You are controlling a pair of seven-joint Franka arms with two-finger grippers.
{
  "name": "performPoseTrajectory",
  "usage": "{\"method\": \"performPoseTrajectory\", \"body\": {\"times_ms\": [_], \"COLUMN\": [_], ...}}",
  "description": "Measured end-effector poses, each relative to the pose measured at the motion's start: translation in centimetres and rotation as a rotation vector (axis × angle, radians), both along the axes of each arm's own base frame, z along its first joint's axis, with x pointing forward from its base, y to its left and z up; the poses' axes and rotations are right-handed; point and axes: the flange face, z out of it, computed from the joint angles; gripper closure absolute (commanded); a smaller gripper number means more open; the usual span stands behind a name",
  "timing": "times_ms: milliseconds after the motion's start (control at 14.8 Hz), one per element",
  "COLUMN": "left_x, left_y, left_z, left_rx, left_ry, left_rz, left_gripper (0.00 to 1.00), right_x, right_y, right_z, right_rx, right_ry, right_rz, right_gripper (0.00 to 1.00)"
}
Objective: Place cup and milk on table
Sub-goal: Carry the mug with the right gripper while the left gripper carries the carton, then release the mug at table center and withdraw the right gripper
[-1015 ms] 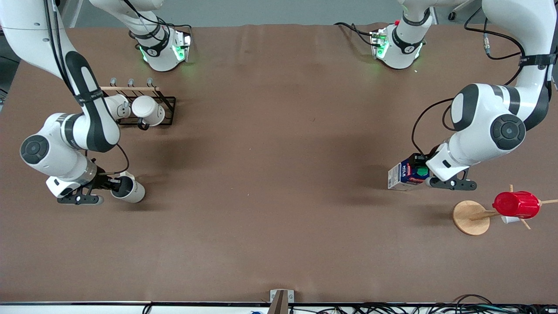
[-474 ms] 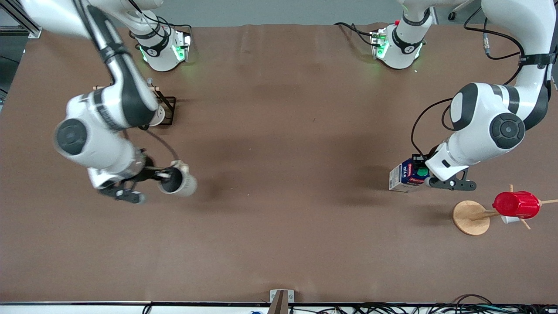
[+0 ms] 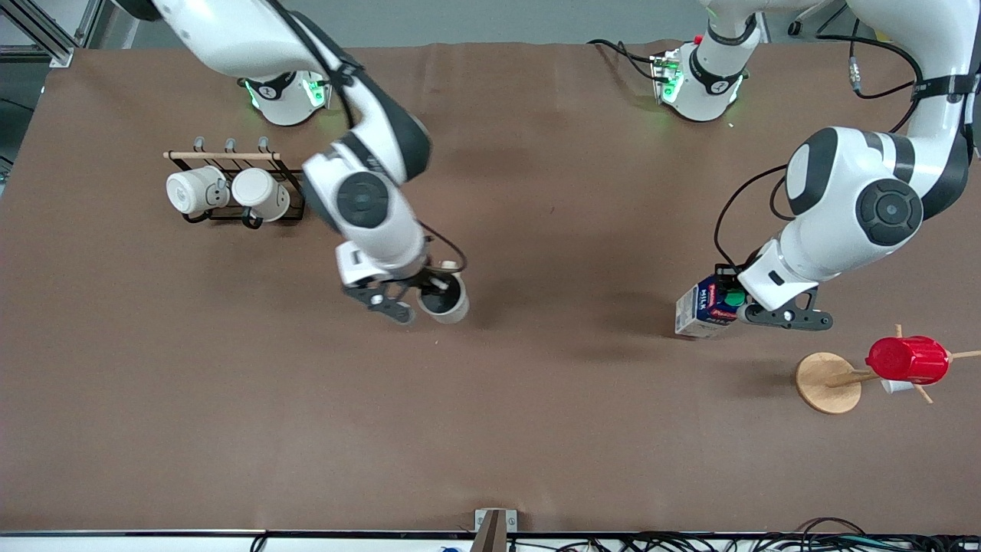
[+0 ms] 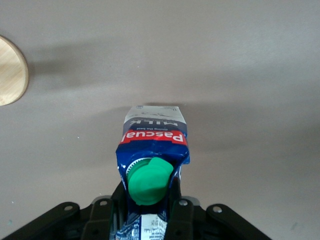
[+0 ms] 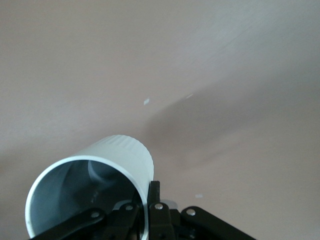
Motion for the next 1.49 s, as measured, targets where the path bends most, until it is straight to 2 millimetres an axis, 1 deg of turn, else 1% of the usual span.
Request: {"method": "performPoseTrajectory", "body": {"times_ms": [68,135,203,271,338,406,474,541,609,677,880,1015,1083,1150,1218,1286,1353,1421,1489], "left_x": [-0.1,-0.4,-0.8,-1.3,-1.9,-2.5,-3.1,-3.6,-4.2,-4.6,-5.9,-6.6,-6.8,-6.9,-7.1,-7.3,-7.5,-7.8,-7.9], "left_y": [-1.2,-2.7,-4.4,-6.1,-7.9,-9.5,-11.2,-12.7,-14.2,-15.6,-20.3,-23.5,-24.8,-26.0,-27.0,-27.9,-28.8,-29.6,-30.3], "left_z": [0.7,1.1,1.4,1.5,1.7,1.8,2.1,2.5,2.7,2.9,2.5,1.8,1.3,0.7,0.3,-0.2,-0.6,-0.9,-1.2], "left_rx": [-0.004,-0.009,-0.014,-0.018,-0.022,-0.026,-0.031,-0.035,-0.037,-0.039,-0.049,-0.057,-0.060,-0.062,-0.061,-0.056,-0.050,-0.046,-0.045], "left_ry": [-0.006,-0.010,-0.011,-0.009,-0.006,-0.005,-0.005,-0.007,-0.008,-0.009,0.004,0.022,0.033,0.043,0.049,0.052,0.053,0.054,0.056], "left_rz": [0.011,0.028,0.044,0.058,0.076,0.096,0.114,0.131,0.144,0.158,0.203,0.231,0.244,0.255,0.264,0.272,0.283,0.295,0.305], "left_gripper": [0.76,0.76,0.76,0.76,0.76,0.76,0.76,0.76,0.76,0.76,0.76,0.76,0.76,0.76,0.76,0.76,0.76,0.76,0.76], "right_x": [-0.6,-0.9,-1.1,-1.1,-1.0,-1.0,-1.2,-1.4,-1.8,-2.1,-2.3,-1.7,-1.2,-0.6,0.2,1.1,2.2,3.3,4.1], "right_y": [2.0,3.2,3.8,3.9,3.9,4.0,4.1,4.4,4.8,5.1,5.4,4.8,4.1,3.0,1.6,-0.3,-2.9,-6.1,-9.7], "right_z": [-1.9,-3.7,-5.2,-6.3,-6.9,-7.1,-7.1,-7.2,-7.3,-7.4,-7.4,-7.1,-6.4,-4.9,-2.7,0.3,3.8,7.5,10.7], "right_rx": [-0.002,-0.006,-0.010,-0.015,-0.020,-0.021,-0.022,-0.024,-0.024,-0.024,-0.026,-0.038,-0.060,-0.088,-0.112,-0.130,-0.139,-0.146,-0.156], "right_ry": [-0.017,-0.025,-0.022,-0.017,-0.013,-0.013,-0.012,-0.011,-0.009,-0.008,-0.008,-0.006,0.005,0.013,0.013,0.006,-0.010,-0.029,-0.044], "right_rz": [-0.006,-0.004,0.000,0.004,0.006,0.007,0.010,0.015,0.017,0.017,0.012,0.001,-0.009,-0.024,-0.042,-0.053,-0.047,-0.032,-0.014], "right_gripper": [0.99,0.99,0.99,0.98,0.98,0.98,0.95,0.77,0.27,0.00,0.00,0.00,0.00,0.00,0.00,0.00,0.00,0.00,0.00]}}
